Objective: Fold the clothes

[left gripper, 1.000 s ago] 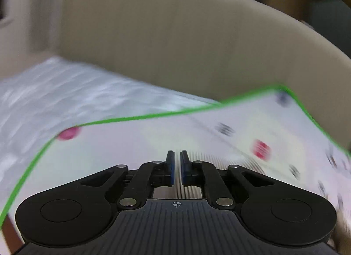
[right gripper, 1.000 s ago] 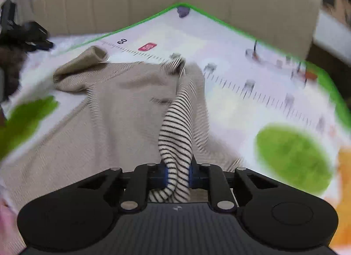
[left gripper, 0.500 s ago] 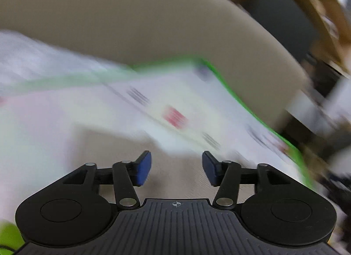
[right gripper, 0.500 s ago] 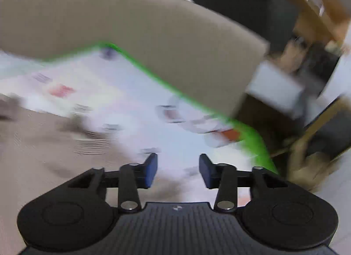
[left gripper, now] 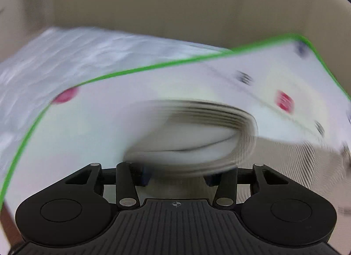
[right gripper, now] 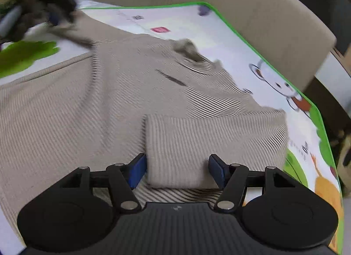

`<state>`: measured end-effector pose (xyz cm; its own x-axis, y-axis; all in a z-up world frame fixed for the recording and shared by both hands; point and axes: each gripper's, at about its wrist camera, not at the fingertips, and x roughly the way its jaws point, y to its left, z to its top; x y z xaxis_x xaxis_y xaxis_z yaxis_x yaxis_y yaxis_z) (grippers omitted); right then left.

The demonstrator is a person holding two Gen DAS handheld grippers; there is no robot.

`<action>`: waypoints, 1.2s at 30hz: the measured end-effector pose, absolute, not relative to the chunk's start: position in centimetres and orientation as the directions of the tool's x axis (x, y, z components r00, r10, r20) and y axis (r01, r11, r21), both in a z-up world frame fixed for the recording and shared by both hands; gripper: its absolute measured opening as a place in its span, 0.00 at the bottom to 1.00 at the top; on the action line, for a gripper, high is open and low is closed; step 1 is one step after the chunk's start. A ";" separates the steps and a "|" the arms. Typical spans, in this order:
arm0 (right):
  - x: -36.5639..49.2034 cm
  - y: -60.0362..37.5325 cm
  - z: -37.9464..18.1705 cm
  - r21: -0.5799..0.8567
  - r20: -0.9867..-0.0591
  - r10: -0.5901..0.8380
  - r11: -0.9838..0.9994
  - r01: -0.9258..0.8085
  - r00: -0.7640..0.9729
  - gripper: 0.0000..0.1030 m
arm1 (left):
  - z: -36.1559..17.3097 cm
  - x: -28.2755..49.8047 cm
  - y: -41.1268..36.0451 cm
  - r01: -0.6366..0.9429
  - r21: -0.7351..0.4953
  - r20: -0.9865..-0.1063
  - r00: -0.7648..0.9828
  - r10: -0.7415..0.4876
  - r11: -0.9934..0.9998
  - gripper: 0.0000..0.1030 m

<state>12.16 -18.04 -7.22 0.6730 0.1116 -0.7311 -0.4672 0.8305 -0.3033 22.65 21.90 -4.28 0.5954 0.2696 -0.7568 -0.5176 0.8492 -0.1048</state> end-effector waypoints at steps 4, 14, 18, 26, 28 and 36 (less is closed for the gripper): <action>12.5 -18.9 -7.1 -0.293 -0.729 0.105 0.846 -0.446 0.677 0.62 | -2.6 22.0 21.5 -0.527 0.005 -0.694 0.610 0.382 0.850 0.59; 14.5 -27.2 -3.8 -0.012 -0.640 0.076 0.994 -0.108 0.765 0.03 | 2.0 14.7 27.8 -0.723 -0.259 -0.645 0.623 0.442 0.640 0.82; 18.2 -35.4 1.9 0.142 -0.554 0.005 0.986 0.089 0.832 0.02 | 0.2 15.3 27.1 -0.720 -0.334 -0.692 0.626 0.361 0.608 0.83; 20.9 -43.3 10.4 0.203 -0.447 -0.169 0.937 0.284 0.878 0.00 | -0.3 19.9 16.9 -0.383 -0.289 -0.682 0.726 0.092 0.877 0.92; 21.2 -43.0 10.3 0.145 -0.488 -0.169 0.952 0.270 0.856 0.00 | -0.7 20.1 16.9 -0.363 -0.301 -0.695 0.717 0.058 0.882 0.93; 18.7 -47.0 1.7 0.437 -0.660 -0.080 0.768 0.469 0.747 0.43 | -2.0 18.5 20.3 -0.454 -0.496 -0.740 0.667 -0.086 0.741 0.96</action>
<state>18.68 -46.98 1.73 0.7468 -0.0805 -0.6602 0.4688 0.7678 0.4367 18.53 20.35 -2.03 0.6672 -0.0864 -0.7398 -0.4537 0.7406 -0.4957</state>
